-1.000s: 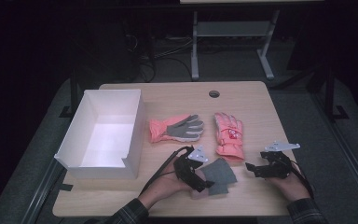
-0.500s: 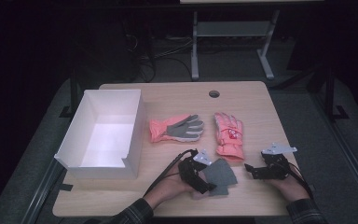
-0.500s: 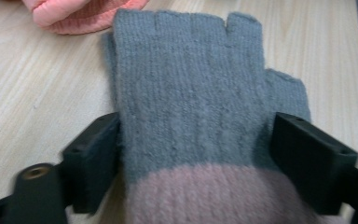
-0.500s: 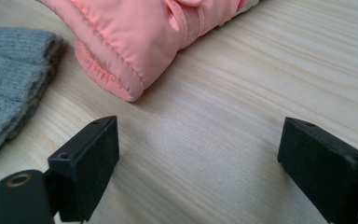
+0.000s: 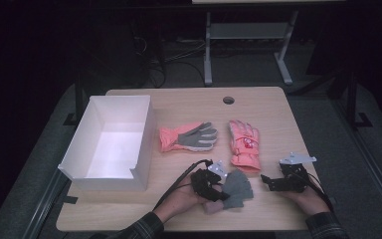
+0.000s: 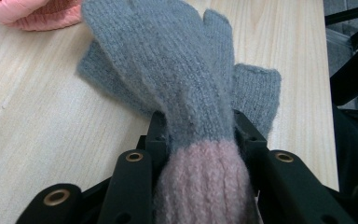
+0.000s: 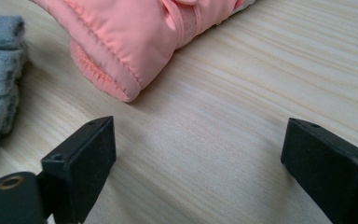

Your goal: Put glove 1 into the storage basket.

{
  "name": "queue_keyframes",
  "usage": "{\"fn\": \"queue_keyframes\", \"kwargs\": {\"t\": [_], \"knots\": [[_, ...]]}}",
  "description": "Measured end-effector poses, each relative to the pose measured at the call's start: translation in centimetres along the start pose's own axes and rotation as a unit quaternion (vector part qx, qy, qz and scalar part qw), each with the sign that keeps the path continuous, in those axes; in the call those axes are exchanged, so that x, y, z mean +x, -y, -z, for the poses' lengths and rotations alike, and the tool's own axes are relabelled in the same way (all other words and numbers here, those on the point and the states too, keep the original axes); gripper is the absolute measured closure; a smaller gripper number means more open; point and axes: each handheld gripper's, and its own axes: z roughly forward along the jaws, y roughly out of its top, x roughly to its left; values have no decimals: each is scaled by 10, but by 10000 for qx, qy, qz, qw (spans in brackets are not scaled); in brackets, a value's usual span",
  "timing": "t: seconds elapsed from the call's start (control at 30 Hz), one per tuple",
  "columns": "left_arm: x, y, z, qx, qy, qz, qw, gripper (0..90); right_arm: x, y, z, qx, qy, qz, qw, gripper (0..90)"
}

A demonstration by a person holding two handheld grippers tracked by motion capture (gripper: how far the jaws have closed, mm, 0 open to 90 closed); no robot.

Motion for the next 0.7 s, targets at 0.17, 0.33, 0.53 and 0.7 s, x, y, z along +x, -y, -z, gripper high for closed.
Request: {"fn": "queue_keyframes", "kwargs": {"t": [0.17,0.33,0.53,0.7], "knots": [[0,-3,5,39,71,10,10000,670,0,0,0,6,17,-16,10000,92],[0,-7,14,3,90,38,10000,672,0,0,0,8,21,-1,10000,91],[1,-12,37,-120,76,152,9998,673,0,0,0,9,31,-8,10000,90],[4,-16,58,-250,-48,320,9992,673,0,0,0,24,36,-40,10000,85]]}}
